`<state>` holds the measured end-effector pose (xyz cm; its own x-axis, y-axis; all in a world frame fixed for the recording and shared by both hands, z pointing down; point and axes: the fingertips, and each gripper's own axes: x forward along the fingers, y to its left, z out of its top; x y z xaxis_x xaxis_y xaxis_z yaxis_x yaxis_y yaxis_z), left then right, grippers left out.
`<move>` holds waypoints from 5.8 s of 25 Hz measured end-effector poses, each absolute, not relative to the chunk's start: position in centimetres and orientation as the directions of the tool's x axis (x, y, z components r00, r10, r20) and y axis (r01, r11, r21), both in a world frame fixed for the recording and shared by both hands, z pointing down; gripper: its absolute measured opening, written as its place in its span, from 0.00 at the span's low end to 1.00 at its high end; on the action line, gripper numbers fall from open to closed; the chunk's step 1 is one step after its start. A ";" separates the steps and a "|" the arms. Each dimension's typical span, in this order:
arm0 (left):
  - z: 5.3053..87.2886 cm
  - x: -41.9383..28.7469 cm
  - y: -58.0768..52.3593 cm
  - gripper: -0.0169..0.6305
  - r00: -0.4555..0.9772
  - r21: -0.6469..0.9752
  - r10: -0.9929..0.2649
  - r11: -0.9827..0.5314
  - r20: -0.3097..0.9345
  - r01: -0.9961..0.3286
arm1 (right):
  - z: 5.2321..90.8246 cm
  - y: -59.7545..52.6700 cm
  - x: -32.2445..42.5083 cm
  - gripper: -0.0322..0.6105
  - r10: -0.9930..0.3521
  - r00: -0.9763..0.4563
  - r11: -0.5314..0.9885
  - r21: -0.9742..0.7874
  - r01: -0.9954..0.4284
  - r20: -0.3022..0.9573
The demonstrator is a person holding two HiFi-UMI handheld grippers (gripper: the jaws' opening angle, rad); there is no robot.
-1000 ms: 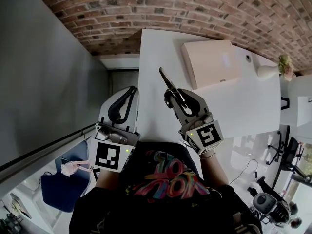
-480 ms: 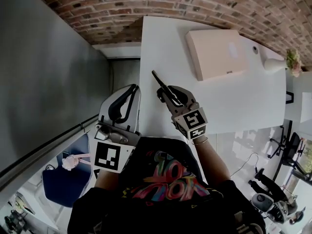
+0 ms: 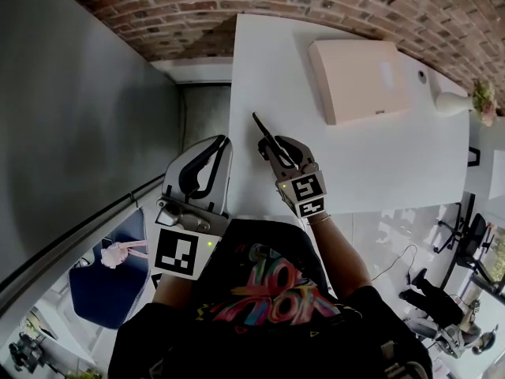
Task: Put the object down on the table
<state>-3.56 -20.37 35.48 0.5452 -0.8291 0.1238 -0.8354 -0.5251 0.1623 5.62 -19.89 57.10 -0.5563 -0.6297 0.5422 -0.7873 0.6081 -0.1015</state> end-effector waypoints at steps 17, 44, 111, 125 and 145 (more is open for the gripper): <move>35.8 -3.3 -20.8 0.08 0.544 0.168 -0.831 -0.523 0.119 -0.836 | 59.3 -19.8 5.1 0.23 -0.638 -0.519 0.608 -0.042 -0.793 0.569; 35.3 -3.4 -19.4 0.08 0.530 0.165 -0.842 -0.511 0.099 -0.843 | 58.5 -18.1 3.6 0.36 -0.595 -0.598 0.621 -0.165 -0.766 0.538; 26.3 -0.5 -19.0 0.08 0.656 0.065 -0.750 -0.661 -0.081 -0.748 | 29.2 -16.1 12.0 0.08 -0.819 -0.572 0.568 -0.087 -0.818 0.035; 26.7 -0.3 -19.6 0.08 0.660 0.067 -0.748 -0.664 -0.070 -0.745 | 28.8 -17.1 11.3 0.08 -0.801 -0.598 0.591 -0.153 -0.792 -0.003; 27.4 -0.4 -19.9 0.08 0.661 0.070 -0.749 -0.663 -0.053 -0.745 | 29.8 -17.5 11.1 0.08 -0.795 -0.606 0.593 -0.185 -0.784 0.016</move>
<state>-0.43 -19.89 27.42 0.6610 -0.7485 -0.0529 -0.7453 -0.6631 0.0698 11.07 -17.49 29.80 -0.6058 -0.7955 0.0158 -0.7836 0.5930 -0.1853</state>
